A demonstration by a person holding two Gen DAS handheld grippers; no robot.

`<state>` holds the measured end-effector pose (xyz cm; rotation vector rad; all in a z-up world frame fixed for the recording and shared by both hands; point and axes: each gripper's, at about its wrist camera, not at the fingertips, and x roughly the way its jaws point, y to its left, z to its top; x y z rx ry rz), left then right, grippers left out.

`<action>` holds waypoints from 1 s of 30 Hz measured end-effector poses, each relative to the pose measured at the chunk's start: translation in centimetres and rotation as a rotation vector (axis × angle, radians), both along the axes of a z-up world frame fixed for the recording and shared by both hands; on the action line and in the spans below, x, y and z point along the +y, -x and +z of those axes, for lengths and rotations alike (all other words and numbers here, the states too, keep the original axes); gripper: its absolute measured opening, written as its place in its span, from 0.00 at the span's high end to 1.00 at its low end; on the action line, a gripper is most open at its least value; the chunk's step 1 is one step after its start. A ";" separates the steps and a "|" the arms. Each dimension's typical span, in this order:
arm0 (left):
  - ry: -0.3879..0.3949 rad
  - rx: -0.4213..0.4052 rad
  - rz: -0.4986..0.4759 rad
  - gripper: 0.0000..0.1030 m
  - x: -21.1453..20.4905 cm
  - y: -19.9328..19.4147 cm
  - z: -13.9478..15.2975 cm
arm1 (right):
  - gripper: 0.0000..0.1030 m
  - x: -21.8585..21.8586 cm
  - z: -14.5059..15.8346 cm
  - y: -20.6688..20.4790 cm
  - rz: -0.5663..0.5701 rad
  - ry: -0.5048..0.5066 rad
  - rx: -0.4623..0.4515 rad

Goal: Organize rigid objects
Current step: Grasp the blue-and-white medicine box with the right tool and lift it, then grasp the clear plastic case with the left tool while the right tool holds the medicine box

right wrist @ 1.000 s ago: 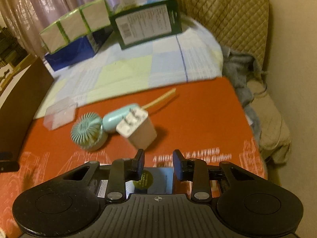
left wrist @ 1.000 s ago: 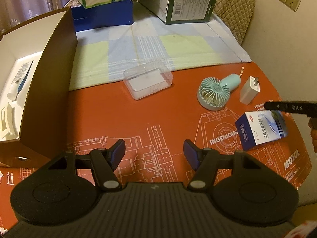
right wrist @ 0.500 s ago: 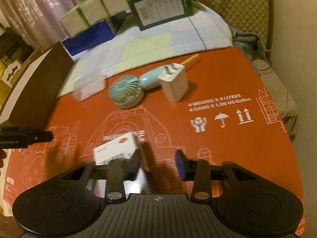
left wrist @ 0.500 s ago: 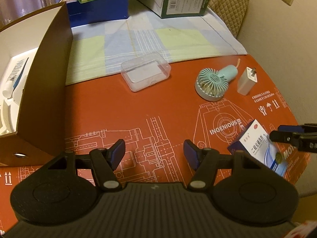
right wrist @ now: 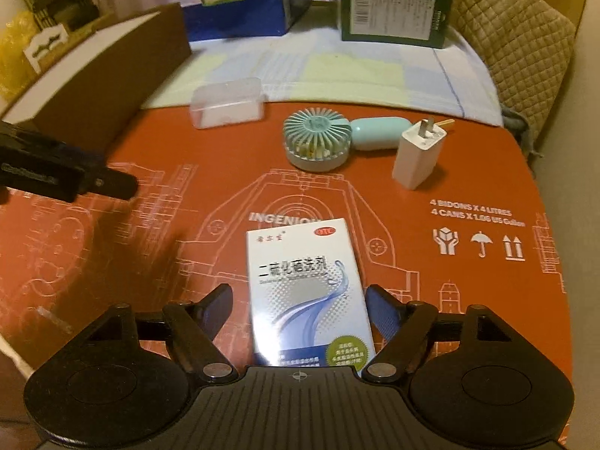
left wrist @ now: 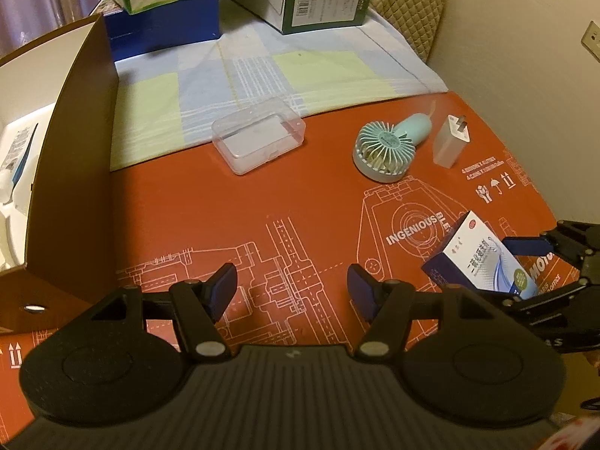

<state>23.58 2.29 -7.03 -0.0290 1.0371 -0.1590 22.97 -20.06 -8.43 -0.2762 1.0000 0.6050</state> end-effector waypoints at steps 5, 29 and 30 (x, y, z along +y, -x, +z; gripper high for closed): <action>0.004 -0.007 -0.017 0.40 -0.1 -0.4 0.0 | 0.38 -0.1 -0.4 -0.3 -0.018 0.030 -0.015; -0.123 -0.066 -0.274 0.35 -1.4 -12.6 -1.0 | 0.40 -7.8 2.1 -6.3 -0.470 -0.070 -0.019; -0.126 -0.063 -0.293 0.35 -1.4 -13.2 -1.3 | 0.40 -8.2 2.3 -6.6 -0.488 -0.080 -0.014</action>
